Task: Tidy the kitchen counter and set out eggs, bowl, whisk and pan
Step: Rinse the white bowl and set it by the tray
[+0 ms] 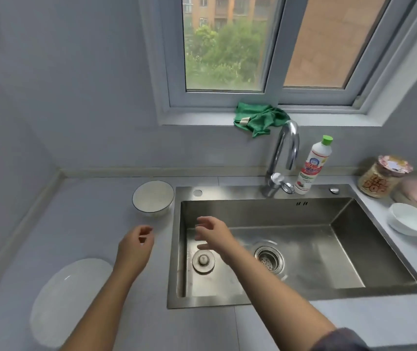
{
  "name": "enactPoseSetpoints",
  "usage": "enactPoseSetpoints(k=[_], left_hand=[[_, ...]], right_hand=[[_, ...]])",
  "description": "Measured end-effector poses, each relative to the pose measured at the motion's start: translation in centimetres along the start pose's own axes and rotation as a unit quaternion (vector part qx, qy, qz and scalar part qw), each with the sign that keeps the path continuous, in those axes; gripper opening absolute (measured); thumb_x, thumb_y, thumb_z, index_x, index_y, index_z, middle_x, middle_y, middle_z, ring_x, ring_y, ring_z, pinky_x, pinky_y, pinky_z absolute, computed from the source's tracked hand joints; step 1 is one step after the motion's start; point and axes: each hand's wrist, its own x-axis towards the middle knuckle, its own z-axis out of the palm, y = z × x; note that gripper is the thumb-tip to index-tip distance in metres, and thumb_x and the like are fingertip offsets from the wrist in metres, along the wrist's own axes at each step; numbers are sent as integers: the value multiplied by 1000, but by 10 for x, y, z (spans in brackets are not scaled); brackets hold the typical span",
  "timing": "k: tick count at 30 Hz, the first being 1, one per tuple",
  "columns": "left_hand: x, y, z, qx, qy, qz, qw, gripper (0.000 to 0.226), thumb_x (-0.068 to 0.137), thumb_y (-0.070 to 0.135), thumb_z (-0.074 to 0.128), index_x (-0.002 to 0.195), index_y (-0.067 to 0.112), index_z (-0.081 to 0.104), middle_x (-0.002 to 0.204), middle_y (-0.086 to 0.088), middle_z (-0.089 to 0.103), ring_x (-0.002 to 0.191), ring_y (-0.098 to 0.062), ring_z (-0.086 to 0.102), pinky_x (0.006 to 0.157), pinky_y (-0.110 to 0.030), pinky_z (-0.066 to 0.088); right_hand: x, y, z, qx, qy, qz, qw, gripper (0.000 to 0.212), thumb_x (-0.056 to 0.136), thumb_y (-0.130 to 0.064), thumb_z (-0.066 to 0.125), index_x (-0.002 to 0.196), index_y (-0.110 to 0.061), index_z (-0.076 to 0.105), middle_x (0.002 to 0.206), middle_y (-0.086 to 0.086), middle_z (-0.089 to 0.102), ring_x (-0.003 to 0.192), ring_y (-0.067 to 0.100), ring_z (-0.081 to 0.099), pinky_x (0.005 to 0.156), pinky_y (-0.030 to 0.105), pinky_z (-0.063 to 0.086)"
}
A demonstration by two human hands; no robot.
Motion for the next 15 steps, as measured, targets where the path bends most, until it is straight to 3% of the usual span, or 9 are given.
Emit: enactPoseSetpoints(k=[4, 7, 9, 12, 15], left_hand=[[84, -31, -21, -47, -28, -88, 995, 40, 92, 16, 54, 132, 10, 50, 129, -9, 56, 106, -29, 57, 89, -39, 49], [130, -44, -25, -128, -72, -144, 979, 51, 95, 16, 52, 143, 10, 36, 137, -13, 46, 101, -28, 56, 81, -41, 53], [156, -52, -24, -174, -103, -178, 963, 55, 96, 13, 50, 147, 10, 30, 138, -15, 44, 95, -27, 55, 75, -40, 52], [189, -63, -19, -195, -165, -188, 948, 49, 97, 15, 49, 144, 12, 34, 134, -15, 47, 87, -29, 59, 67, -40, 54], [201, -65, -17, -205, -213, -173, 939, 27, 97, 12, 43, 124, 9, 49, 111, -17, 57, 81, -29, 62, 73, -43, 56]], right_hand=[[74, -18, 54, 49, -10, 90, 995, 56, 94, -14, 54, 145, -11, 33, 134, 7, 45, 91, 29, 63, 68, 36, 59], [108, -27, 79, 75, 16, 132, 988, 61, 94, -16, 52, 149, -16, 24, 146, 9, 34, 91, 32, 64, 59, 34, 58], [128, -27, 96, 96, 39, 146, 984, 60, 92, -12, 49, 148, -18, 27, 137, 9, 41, 80, 31, 65, 56, 36, 58], [152, -23, 119, 101, 78, 151, 980, 52, 87, -4, 42, 137, -17, 39, 102, 13, 56, 66, 32, 62, 57, 36, 56], [161, -19, 134, 117, 139, 143, 973, 52, 83, 2, 35, 130, -16, 45, 108, 19, 60, 74, 37, 62, 52, 35, 55]])
